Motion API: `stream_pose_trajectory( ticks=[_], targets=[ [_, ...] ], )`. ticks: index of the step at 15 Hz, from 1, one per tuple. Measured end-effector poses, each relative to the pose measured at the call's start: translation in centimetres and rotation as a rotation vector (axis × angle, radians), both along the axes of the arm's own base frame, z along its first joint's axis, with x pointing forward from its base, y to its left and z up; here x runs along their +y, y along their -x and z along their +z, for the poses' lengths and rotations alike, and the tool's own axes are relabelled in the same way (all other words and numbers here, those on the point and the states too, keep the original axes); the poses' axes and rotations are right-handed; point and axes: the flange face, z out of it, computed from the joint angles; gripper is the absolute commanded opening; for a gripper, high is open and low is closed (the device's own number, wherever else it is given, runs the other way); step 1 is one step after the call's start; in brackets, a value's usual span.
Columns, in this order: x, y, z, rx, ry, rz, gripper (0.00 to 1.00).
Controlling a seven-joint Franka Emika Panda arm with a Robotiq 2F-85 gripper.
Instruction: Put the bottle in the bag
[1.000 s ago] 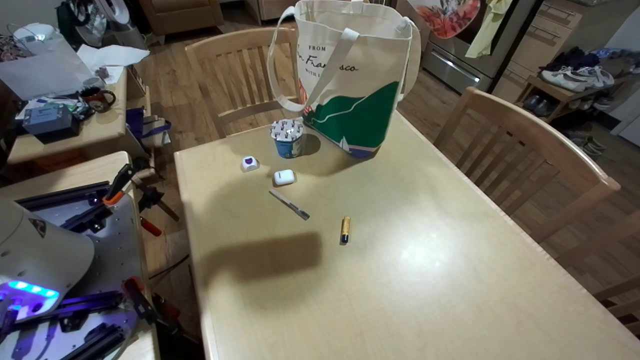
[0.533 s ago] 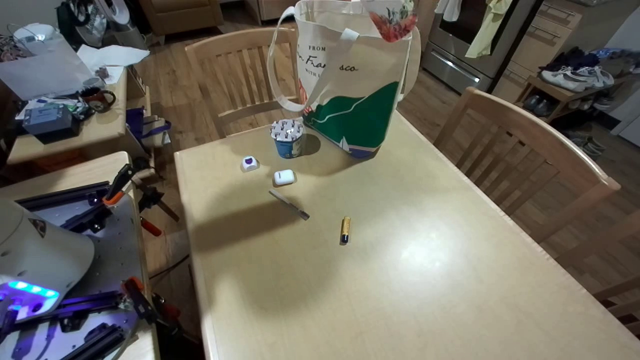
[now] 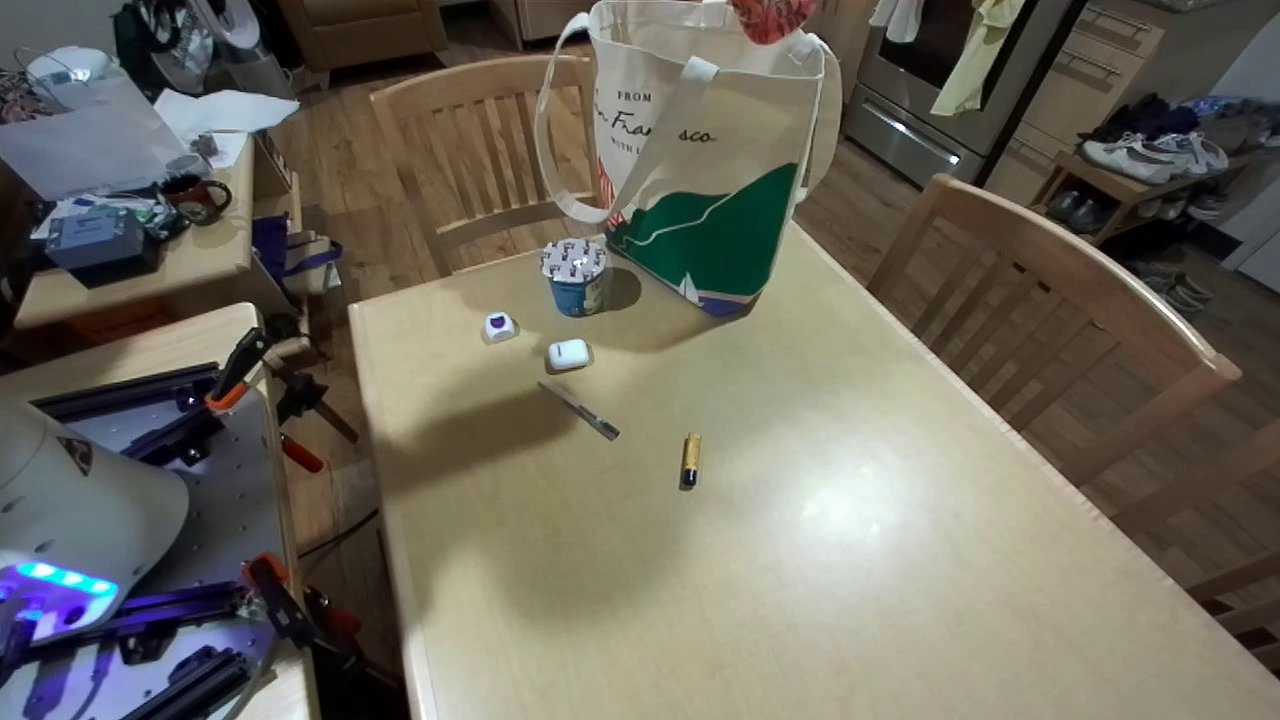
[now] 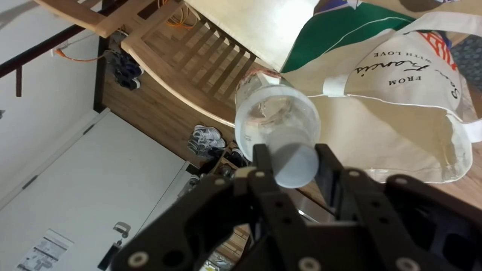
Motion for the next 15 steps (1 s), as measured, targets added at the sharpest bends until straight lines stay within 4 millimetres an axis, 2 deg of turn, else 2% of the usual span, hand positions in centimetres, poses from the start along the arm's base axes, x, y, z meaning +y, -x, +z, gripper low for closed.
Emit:
stream_pose_trajectory(
  ticks=[4, 11, 15],
  targets=[
    [0.5, -0.8, -0.5, 0.001, -0.034, 0.044, 0.08],
    [1.4, -4.1, -1.5, 0.018, -0.108, 0.229, 0.08],
    [1.4, -6.5, -4.1, 0.117, -0.161, 0.320, 0.08]
  ],
)
